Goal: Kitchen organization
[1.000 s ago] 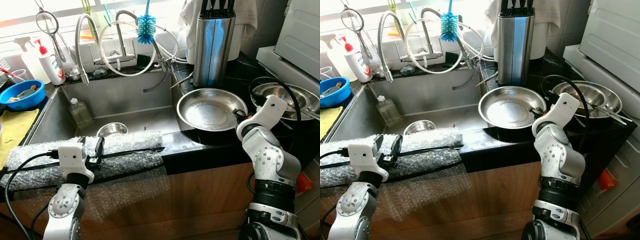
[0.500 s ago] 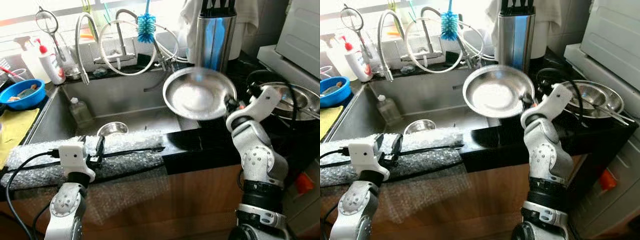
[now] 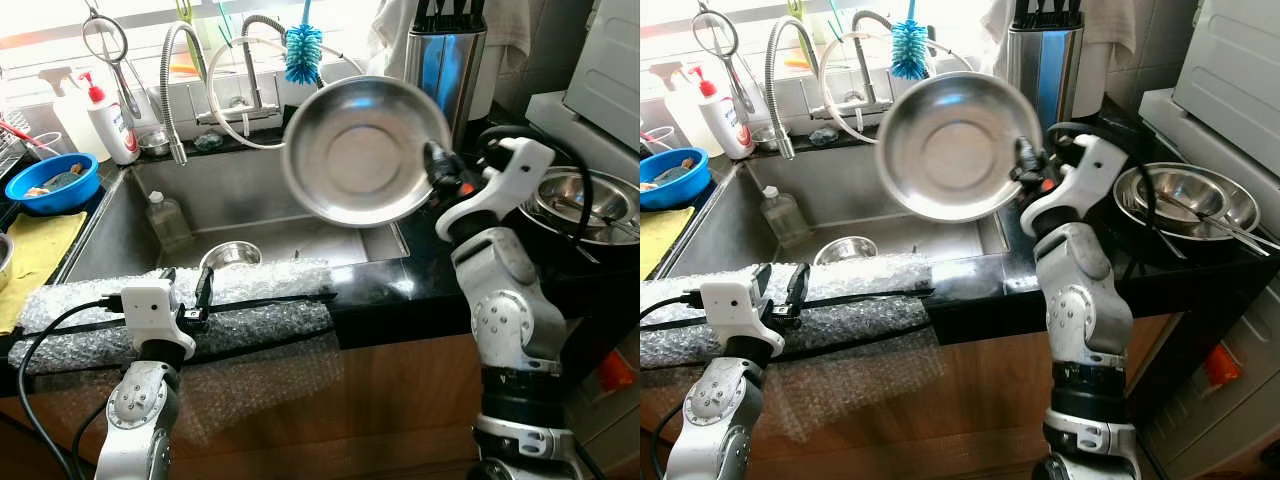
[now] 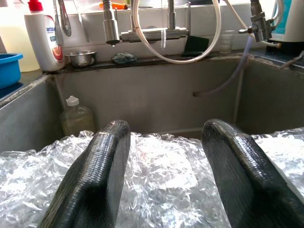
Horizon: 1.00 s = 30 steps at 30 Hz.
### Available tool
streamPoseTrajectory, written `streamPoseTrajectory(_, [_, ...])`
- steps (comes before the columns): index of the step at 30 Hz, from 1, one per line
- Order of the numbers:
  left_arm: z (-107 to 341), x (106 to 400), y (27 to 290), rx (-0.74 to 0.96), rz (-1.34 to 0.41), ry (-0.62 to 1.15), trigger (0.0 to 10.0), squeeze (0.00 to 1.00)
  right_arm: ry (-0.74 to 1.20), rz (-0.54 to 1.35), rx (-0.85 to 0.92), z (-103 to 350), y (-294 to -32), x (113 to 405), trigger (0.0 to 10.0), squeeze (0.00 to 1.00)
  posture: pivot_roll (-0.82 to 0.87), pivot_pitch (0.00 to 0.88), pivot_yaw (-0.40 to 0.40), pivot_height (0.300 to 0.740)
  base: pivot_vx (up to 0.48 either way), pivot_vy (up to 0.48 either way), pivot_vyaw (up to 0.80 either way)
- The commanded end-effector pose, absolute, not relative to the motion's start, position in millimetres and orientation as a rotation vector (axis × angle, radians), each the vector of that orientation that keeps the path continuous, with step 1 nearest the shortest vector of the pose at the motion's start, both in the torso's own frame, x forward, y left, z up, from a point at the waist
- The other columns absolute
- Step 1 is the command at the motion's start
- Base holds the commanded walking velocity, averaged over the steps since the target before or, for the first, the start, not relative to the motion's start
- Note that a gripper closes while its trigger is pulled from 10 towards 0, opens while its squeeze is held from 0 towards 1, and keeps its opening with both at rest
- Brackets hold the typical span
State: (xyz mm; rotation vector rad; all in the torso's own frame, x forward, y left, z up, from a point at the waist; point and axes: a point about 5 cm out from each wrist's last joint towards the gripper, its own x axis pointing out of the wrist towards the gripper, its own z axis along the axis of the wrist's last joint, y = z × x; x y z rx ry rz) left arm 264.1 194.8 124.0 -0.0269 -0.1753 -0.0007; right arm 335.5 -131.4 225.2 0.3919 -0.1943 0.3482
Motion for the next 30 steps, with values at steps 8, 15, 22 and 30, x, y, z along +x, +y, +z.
streamPoseTrajectory(8, [136, 271, 206, -0.124, 0.045, -0.193, 10.0, 0.0, -0.333, 0.51, 0.348, 230, -117, 320, 10.0, 0.0, -0.11, 0.0, 0.098, 0.74, 0.0, 0.0, 0.0])
streamPoseTrajectory(15, [143, 273, 201, -0.141, 0.008, -0.202, 10.0, 0.0, -0.322, 0.546, 0.255, 215, -109, 314, 10.0, 0.0, -0.11, 0.0, 0.102, 0.74, 0.0, 0.0, 0.0])
streamPoseTrajectory(22, [177, 283, 209, -0.299, 0.043, -0.307, 10.0, 0.0, -0.311, 0.538, 0.197, 202, -107, 312, 10.0, 0.0, -0.1, 0.0, 0.102, 0.74, 0.0, 0.0, 0.0])
streamPoseTrajectory(30, [203, 286, 196, -0.464, -0.129, -0.346, 10.0, 1.0, -0.317, 0.519, 0.185, 199, -107, 313, 10.0, 0.0, -0.1, 0.0, 0.104, 0.74, 0.0, 0.0, 0.0])
